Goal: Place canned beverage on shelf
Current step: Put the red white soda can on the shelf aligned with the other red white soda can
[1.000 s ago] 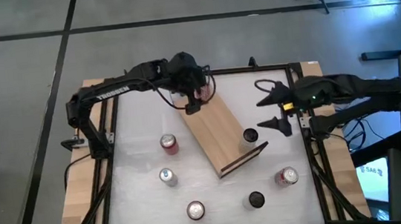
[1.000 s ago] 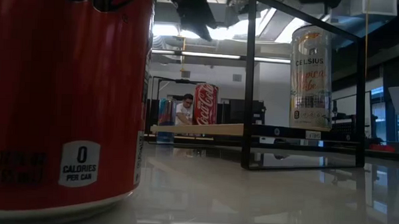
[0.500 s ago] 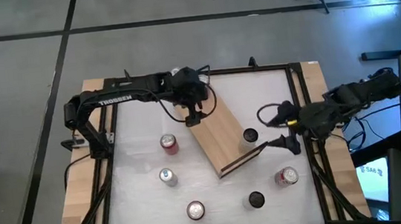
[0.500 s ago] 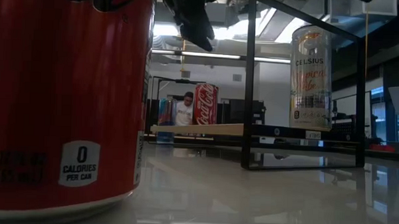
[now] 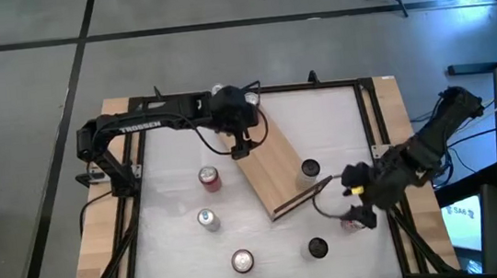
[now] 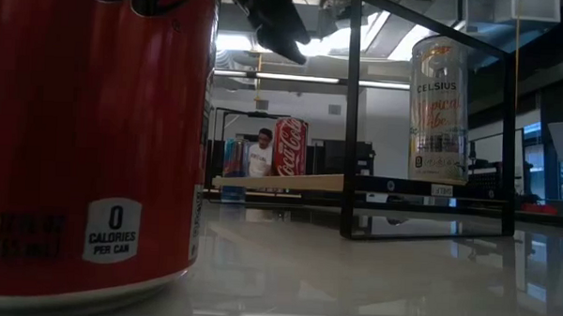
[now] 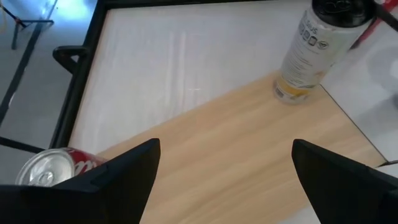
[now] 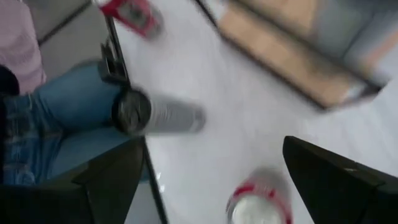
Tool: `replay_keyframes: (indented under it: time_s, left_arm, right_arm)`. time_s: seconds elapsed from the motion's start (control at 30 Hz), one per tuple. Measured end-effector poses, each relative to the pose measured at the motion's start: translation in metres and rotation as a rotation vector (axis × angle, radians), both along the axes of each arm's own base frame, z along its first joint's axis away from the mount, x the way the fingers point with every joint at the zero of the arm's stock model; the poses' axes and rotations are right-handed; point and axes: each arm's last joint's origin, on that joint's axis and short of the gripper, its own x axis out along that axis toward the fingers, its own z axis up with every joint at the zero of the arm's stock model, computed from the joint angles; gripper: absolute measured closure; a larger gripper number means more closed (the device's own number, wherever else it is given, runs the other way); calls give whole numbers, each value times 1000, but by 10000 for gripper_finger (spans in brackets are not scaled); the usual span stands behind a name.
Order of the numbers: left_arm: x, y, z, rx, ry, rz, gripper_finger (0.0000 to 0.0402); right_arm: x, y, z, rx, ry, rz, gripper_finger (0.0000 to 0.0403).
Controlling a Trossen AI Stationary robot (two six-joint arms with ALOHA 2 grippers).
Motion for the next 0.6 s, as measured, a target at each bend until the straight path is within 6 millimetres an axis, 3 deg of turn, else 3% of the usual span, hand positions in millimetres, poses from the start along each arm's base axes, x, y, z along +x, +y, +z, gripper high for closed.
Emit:
replay_keyframes:
  time_s: [0.37, 0.6]
  left_arm:
    - [5, -13, 2, -10, -35, -23, 49]
    - [6, -14, 3, -14, -48, -20, 49]
  right_arm:
    - [-19, 25, -27, -74, 313, -79, 29]
    - [-21, 45, -44, -163, 382, -49, 29]
